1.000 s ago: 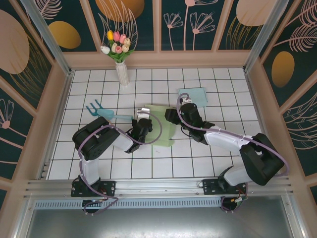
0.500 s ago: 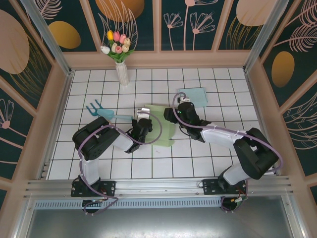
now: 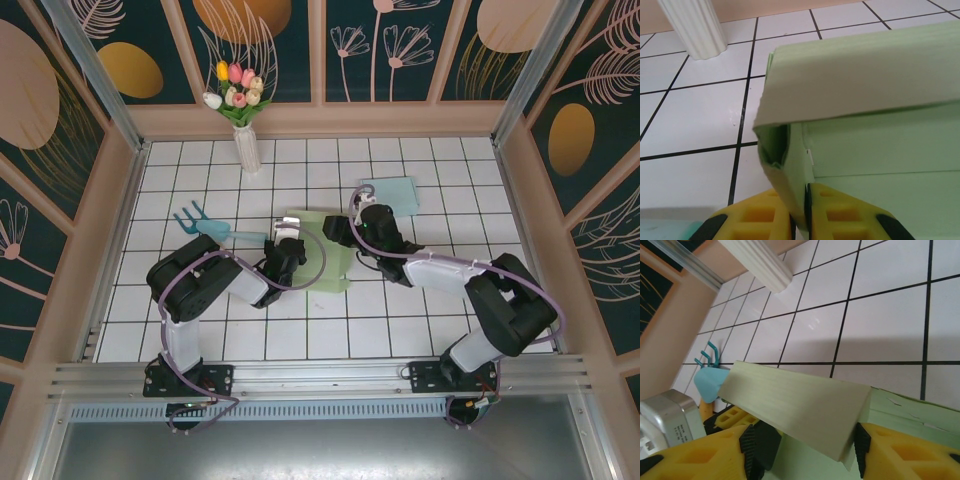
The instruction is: Fold the paper box
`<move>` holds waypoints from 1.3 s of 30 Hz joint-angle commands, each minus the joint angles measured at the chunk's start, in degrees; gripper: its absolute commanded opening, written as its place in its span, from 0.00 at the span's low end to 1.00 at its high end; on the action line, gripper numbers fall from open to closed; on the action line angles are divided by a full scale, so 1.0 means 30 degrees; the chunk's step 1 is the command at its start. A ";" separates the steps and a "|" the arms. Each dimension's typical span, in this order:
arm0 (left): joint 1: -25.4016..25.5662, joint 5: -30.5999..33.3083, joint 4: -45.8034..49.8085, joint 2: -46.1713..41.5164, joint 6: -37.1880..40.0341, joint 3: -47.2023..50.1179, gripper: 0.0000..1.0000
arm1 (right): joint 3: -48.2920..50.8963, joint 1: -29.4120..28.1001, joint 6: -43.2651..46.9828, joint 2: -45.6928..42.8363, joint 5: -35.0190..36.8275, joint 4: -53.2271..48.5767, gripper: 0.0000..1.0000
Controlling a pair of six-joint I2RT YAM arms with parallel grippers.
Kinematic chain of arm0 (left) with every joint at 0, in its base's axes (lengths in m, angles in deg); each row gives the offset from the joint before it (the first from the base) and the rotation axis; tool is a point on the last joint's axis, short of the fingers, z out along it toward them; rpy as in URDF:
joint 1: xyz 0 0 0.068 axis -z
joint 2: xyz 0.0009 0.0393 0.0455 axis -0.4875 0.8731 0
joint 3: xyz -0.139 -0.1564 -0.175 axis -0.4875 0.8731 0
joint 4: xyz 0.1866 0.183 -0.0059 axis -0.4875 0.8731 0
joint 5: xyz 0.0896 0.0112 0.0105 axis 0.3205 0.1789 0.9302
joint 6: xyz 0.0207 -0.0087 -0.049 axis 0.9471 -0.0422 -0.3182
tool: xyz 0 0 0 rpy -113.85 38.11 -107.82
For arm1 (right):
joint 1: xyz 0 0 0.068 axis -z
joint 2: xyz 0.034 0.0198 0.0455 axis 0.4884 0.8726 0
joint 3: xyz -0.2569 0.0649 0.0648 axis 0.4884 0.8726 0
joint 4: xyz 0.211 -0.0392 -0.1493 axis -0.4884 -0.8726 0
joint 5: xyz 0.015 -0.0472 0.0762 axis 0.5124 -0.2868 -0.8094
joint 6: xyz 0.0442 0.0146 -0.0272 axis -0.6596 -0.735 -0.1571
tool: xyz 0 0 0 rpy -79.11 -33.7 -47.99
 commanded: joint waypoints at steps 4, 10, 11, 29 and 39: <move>0.0051 -0.0105 0.0054 0.0461 0.0362 0.0078 0.15 | 0.1478 -0.0035 -0.1368 -0.0420 -0.1265 0.4088 0.56; 0.0037 -0.0065 0.0007 0.0458 0.0362 0.0086 0.15 | 0.1987 -0.0028 -0.0553 -0.0766 0.0738 0.2437 0.57; 0.0029 -0.0076 0.0007 0.0449 0.0362 0.0085 0.15 | 0.2316 0.0020 -0.0482 -0.0910 0.1046 0.2369 0.58; 0.0050 -0.0070 0.0155 0.0550 0.0390 -0.0018 0.15 | 0.4100 0.1880 0.1547 0.0167 0.0196 0.3364 0.63; 0.0045 -0.0083 0.0153 0.0565 0.0408 -0.0006 0.15 | 0.3854 0.2160 0.1754 0.0906 0.0514 0.3388 0.63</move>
